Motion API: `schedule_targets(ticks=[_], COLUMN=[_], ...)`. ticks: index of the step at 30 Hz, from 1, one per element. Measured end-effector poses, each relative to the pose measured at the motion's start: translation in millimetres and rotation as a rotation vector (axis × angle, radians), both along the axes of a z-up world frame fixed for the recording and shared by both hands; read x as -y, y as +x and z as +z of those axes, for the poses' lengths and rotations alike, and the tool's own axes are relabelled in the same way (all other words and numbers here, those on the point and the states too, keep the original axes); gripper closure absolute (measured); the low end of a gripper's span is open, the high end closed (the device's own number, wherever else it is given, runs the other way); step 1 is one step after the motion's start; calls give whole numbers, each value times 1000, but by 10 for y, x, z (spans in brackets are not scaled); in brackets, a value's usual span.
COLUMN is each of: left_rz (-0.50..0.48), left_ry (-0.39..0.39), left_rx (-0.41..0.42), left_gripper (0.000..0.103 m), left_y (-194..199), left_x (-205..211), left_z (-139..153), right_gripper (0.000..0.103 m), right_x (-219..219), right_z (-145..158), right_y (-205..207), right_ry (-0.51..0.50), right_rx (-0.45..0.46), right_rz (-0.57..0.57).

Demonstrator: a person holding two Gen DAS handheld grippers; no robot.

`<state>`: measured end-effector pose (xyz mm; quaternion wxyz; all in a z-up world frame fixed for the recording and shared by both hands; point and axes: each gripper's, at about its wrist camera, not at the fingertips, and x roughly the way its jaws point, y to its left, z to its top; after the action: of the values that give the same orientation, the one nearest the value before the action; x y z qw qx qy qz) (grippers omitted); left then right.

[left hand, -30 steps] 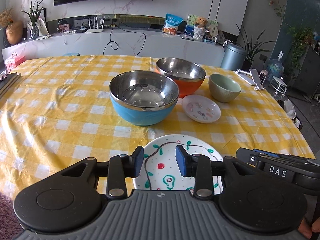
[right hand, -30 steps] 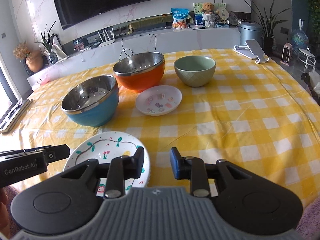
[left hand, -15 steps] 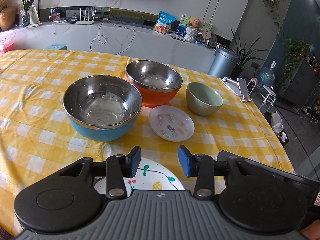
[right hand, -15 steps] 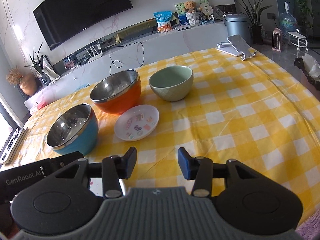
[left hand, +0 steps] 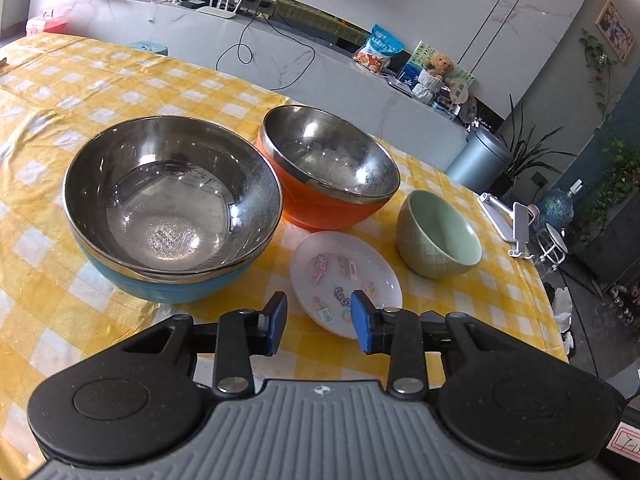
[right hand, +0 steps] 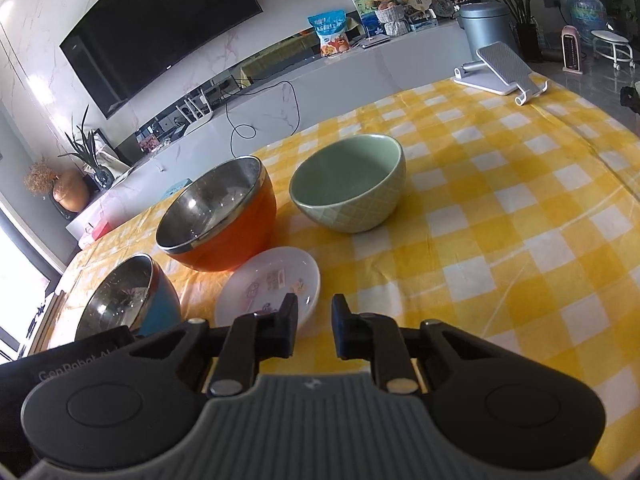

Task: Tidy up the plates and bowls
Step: 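Move both grippers to the small sticker plate and close on its rim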

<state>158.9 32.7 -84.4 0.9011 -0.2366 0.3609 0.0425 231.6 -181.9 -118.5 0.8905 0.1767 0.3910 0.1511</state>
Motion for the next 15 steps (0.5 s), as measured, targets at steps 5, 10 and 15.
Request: schedule_targets(ticks=[5,10,15], left_rz=[11,17,3], left_ry=[18,11,21], left_rx=[-32,-37,-51], left_gripper=[71,73,81], left_y=[125,180,234], left_x=[14,9,29], left_z=[-107,-181,-215], right_gripper=[89,91,94], right_x=[-78,-107,-142], right_z=[-105,-154,-186], right_y=[117,210,228], right_ry=[5,2,-11], right_rx=[-16,-21,-23], right_rz=[9,10,18])
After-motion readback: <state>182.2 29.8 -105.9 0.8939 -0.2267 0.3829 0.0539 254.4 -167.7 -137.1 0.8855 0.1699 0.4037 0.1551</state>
